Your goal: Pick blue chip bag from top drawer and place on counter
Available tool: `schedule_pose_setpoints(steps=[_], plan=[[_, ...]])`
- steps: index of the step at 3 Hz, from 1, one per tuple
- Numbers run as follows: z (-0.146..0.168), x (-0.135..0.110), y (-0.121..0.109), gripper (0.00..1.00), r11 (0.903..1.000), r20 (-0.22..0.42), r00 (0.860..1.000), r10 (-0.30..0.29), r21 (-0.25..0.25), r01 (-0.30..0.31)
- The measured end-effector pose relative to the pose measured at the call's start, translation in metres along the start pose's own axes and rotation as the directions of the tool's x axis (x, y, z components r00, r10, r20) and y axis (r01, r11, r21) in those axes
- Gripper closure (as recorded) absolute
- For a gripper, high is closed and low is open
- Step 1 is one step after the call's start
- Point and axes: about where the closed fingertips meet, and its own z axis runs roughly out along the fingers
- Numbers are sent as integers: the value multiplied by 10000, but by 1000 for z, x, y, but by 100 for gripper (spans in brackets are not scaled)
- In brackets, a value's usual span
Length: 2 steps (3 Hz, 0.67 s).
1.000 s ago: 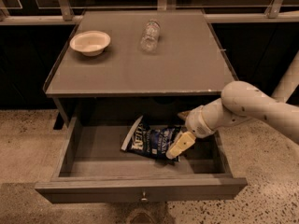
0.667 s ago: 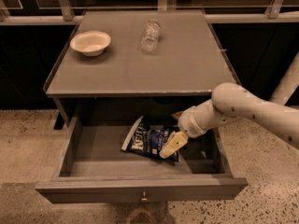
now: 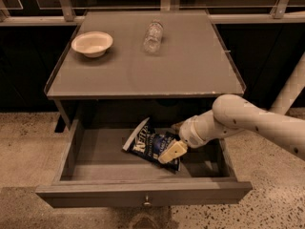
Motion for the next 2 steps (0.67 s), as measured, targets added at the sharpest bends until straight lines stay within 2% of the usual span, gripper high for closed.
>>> schedule_pose_setpoints(steps=[2], plan=[[0, 0, 0, 65, 10000, 0, 10000, 0, -1, 0]])
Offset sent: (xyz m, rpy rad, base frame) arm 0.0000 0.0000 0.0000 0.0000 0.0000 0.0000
